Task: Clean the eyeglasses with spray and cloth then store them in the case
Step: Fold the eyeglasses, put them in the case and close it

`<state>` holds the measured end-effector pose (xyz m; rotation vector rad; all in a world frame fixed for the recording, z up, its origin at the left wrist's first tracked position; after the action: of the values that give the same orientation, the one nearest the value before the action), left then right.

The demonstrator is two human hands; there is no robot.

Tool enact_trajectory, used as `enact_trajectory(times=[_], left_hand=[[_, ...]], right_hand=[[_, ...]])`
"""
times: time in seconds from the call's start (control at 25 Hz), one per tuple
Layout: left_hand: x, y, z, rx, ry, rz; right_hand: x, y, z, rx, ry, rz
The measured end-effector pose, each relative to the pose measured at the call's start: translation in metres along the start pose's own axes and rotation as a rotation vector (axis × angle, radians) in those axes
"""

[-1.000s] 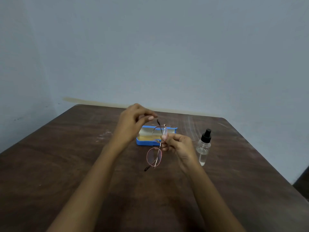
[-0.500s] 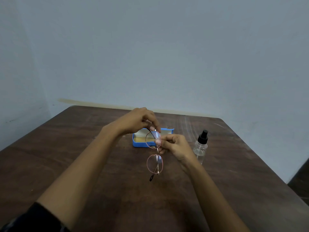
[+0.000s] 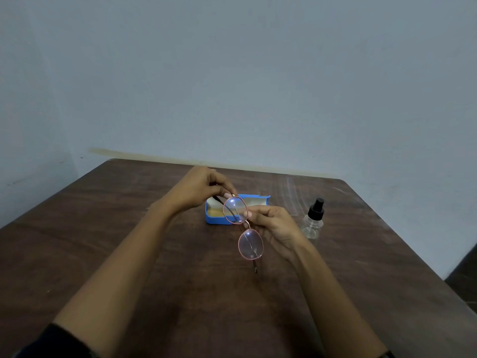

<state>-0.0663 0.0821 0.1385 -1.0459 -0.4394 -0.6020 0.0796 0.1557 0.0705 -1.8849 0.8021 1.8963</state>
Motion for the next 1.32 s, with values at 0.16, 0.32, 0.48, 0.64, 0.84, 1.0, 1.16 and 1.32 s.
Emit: enact_trajectory(times=[0.16, 0.32, 0.48, 0.64, 0.84, 1.0, 1.16, 1.32], left_hand=[[-0.019, -0.009, -0.018, 0.239, -0.089, -0.135], [-0.040, -0.009, -0.041, 0.471, -0.146, -0.221], [-0.053, 0.004, -0.057, 0.543, -0.191, -0.314], [-0.059, 0.015, -0.066, 0.533, -0.196, -0.364], [-0.071, 0.024, -0.072, 0.538, -0.269, -0.368], [-0.075, 0.027, -0.067, 0.566, -0.309, -0.227], [-0.074, 0.029, -0.058, 0.604, -0.327, 0.051], [-0.078, 0.029, -0.047, 0.622, -0.344, 0.166]], right_hand=[[0.004, -0.017, -0.009, 0.075, 0.052, 0.064], [0.022, -0.025, -0.023, 0.100, 0.170, 0.144], [0.028, -0.022, -0.025, 0.086, 0.202, 0.245], [0.030, -0.024, -0.019, 0.174, 0.170, 0.193], [0.029, -0.026, -0.010, 0.310, 0.055, 0.030], [0.026, -0.027, 0.003, 0.456, -0.008, -0.077], [0.029, -0.032, 0.017, 0.586, -0.001, -0.250], [0.031, -0.034, 0.027, 0.630, -0.007, -0.390]])
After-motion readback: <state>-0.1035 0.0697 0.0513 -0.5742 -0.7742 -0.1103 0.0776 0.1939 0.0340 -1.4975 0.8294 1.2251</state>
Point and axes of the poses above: each hand's wrist, its own z-axis towards the middle knuckle, its own y-axis out of the palm, x = y × z, the point moved 4 cm from there along z, towards the middle knuckle, and after that the axes turned 7 degrees about y, right-handed, at the moved point
